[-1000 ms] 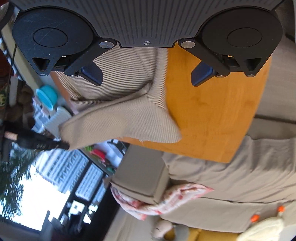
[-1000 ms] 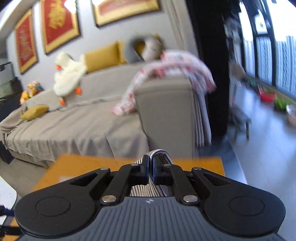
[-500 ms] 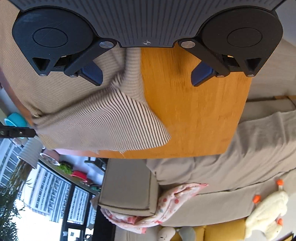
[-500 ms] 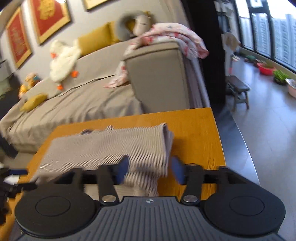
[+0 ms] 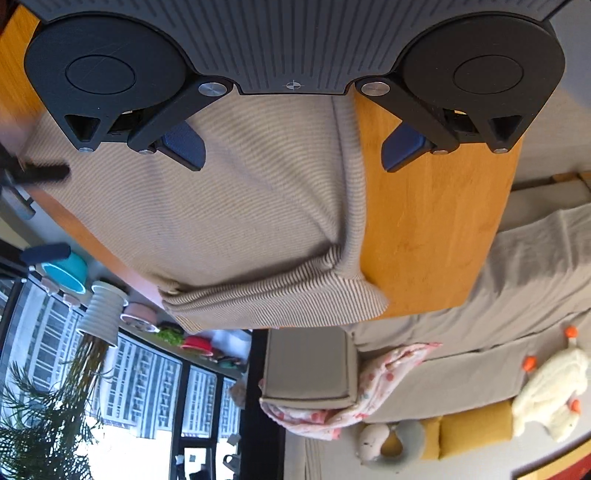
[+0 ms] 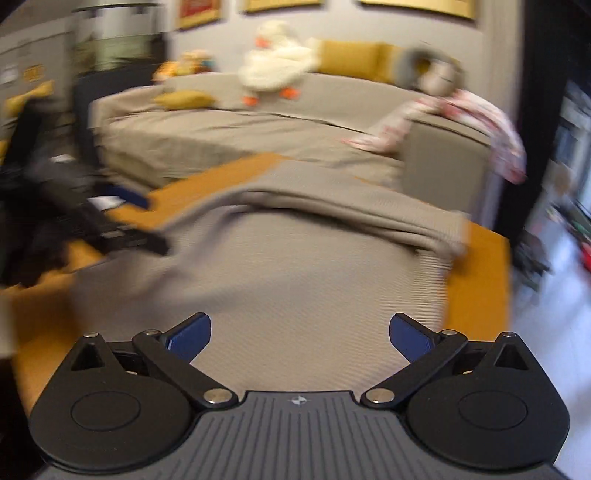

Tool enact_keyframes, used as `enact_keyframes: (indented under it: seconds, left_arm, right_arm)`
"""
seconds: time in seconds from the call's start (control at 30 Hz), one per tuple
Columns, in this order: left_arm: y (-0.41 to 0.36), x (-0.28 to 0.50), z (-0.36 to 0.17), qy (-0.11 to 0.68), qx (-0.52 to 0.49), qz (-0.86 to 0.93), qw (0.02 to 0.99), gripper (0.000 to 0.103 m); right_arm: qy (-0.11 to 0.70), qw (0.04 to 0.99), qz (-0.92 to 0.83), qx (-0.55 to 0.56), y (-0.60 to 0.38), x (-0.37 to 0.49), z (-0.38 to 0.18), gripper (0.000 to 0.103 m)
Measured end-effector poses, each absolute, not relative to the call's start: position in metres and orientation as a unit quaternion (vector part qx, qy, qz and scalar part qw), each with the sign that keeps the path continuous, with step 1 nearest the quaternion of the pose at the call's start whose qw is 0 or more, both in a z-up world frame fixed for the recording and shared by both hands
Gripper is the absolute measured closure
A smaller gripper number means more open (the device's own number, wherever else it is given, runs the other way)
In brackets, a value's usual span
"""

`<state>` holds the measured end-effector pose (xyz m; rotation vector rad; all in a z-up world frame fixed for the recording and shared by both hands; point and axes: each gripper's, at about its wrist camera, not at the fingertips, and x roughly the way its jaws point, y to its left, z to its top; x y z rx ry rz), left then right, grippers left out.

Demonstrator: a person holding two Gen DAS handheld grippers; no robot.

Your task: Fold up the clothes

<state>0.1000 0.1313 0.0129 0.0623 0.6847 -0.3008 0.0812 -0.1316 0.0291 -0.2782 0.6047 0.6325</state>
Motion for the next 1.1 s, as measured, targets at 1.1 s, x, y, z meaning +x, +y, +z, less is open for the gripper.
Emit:
enact_keyframes:
  seconds: [1.1]
  left_arm:
    - [0.155,0.089,0.016,0.322,0.054,-0.051,0.944,0.0]
  right_arm:
    - [0.198,0.931,0.105,-0.288,-0.115,0.046,-0.015,0.0]
